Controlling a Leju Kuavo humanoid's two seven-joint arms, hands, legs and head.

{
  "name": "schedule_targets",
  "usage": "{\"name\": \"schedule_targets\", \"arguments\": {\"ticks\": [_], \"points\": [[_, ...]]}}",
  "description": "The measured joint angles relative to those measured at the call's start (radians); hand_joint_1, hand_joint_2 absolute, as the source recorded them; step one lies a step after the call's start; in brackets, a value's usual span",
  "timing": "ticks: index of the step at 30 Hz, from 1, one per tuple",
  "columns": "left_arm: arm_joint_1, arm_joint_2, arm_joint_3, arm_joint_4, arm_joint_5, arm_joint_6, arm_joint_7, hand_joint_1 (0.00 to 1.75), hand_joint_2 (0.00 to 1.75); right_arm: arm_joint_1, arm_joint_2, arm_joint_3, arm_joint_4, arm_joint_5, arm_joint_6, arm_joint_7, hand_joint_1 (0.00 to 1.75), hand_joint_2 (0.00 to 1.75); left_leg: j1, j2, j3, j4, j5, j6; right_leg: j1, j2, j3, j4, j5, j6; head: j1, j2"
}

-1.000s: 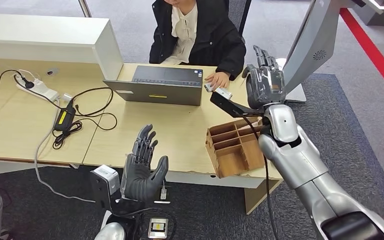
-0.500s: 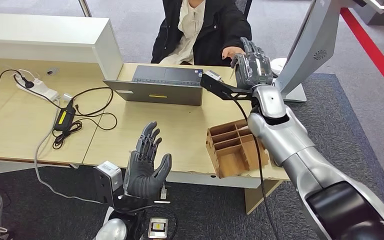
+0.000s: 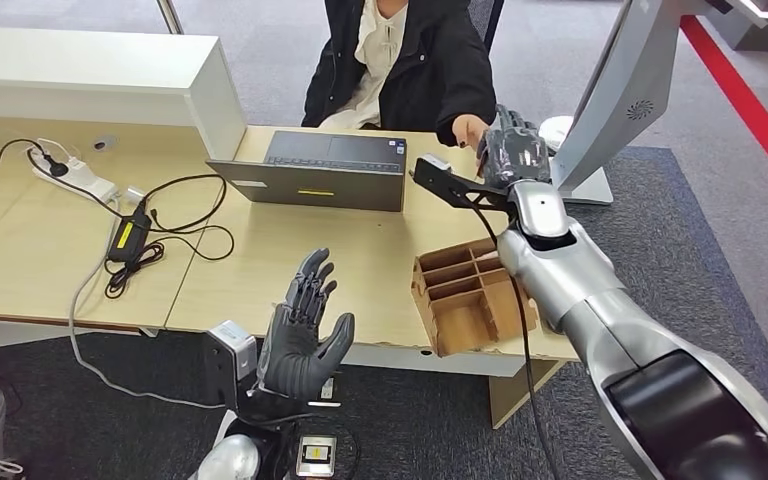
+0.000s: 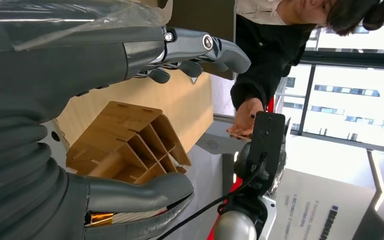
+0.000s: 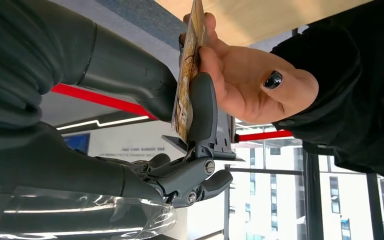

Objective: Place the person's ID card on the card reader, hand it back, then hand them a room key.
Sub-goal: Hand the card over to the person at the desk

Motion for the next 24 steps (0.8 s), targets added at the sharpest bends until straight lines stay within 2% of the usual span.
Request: {"name": "schedule_targets", "arguments": {"ticks": [1, 4, 5, 17, 24], "points": [[-0.001, -0.001, 0.000, 0.004, 0.002, 0.000, -0.001, 0.00, 1.75, 0.000, 0.000, 0.001, 0.010, -0.001, -0.003, -0.002, 1.37, 1.75, 0.000, 0.000, 0.000, 0.000, 0.000, 0.000, 0.000, 0.000, 0.000, 0.000, 0.000, 0.000, 0.000, 0.000], [-0.002, -0.003, 0.000, 0.019, 0.010, -0.001, -0.011, 0.00, 1.75, 0.000, 0.000, 0.003, 0.036, -0.002, -0.022, -0.014, 0.06, 1.75, 0.000, 0.000, 0.000, 0.000, 0.000, 0.000, 0.000, 0.000, 0.000, 0.000, 0.000, 0.000, 0.000, 0.000], [-0.003, -0.004, 0.000, 0.024, 0.012, -0.001, -0.015, 0.00, 1.75, 0.000, 0.001, 0.004, 0.042, -0.003, -0.032, -0.019, 0.00, 1.75, 0.000, 0.000, 0.000, 0.000, 0.000, 0.000, 0.000, 0.000, 0.000, 0.000, 0.000, 0.000, 0.000, 0.000], [-0.009, -0.011, 0.000, 0.058, 0.009, 0.031, -0.023, 0.00, 1.75, 0.000, 0.017, 0.005, 0.060, -0.120, -0.233, -0.139, 0.00, 1.75, 0.000, 0.000, 0.000, 0.000, 0.000, 0.000, 0.000, 0.000, 0.000, 0.000, 0.000, 0.000, 0.000, 0.000], [-0.008, -0.011, 0.000, 0.060, -0.016, 0.074, -0.006, 0.00, 1.75, 0.013, 0.025, -0.016, -0.007, -0.229, -0.317, -0.236, 0.00, 1.75, 0.000, 0.000, 0.000, 0.000, 0.000, 0.000, 0.000, 0.000, 0.000, 0.000, 0.000, 0.000, 0.000, 0.000]]}}
